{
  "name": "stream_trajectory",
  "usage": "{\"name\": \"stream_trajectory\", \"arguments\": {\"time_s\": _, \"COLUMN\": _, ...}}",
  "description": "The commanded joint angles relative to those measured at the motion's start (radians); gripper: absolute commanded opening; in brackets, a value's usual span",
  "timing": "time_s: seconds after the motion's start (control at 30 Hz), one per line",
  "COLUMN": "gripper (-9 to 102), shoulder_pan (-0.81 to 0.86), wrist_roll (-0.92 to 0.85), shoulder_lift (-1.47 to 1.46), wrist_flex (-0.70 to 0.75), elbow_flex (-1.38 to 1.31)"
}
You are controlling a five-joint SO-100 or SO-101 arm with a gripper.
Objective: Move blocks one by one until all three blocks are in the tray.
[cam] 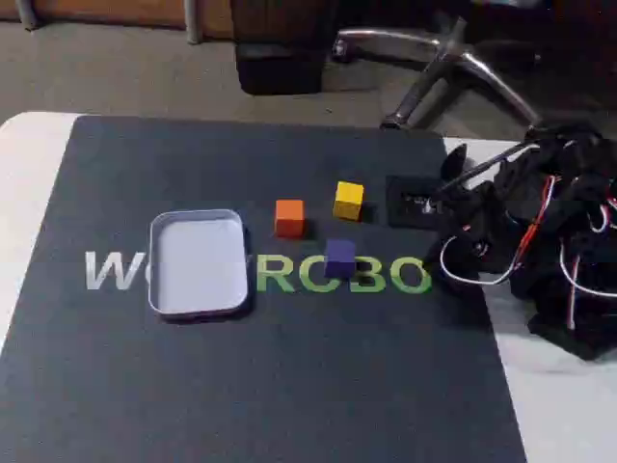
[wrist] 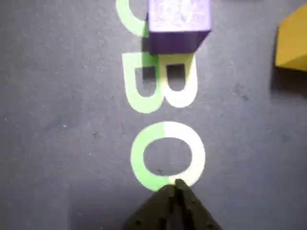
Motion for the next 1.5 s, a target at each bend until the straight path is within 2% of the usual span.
{"name": "stream_trajectory", "arguments": {"time_s": 0.0, "gripper": -7, "shoulder_pan": 0.005, "wrist_roll": -0.008, "shoulder_lift": 0.002, "wrist_flex": 0.011, "elbow_flex": -0.003}}
{"name": "stream_trajectory", "arguments": {"time_s": 1.3, "gripper": -7, "shoulder_pan": 0.011, "wrist_roll": -0.008, "shoulder_lift": 0.002, "wrist_flex": 0.012, "elbow_flex": -0.003}}
{"name": "stream_trajectory", "arguments": {"time_s": 1.47, "gripper": -5, "shoulder_pan": 0.029, "wrist_roll": -0.077, "shoulder_lift": 0.002, "wrist_flex": -0.008, "elbow_flex": -0.003}}
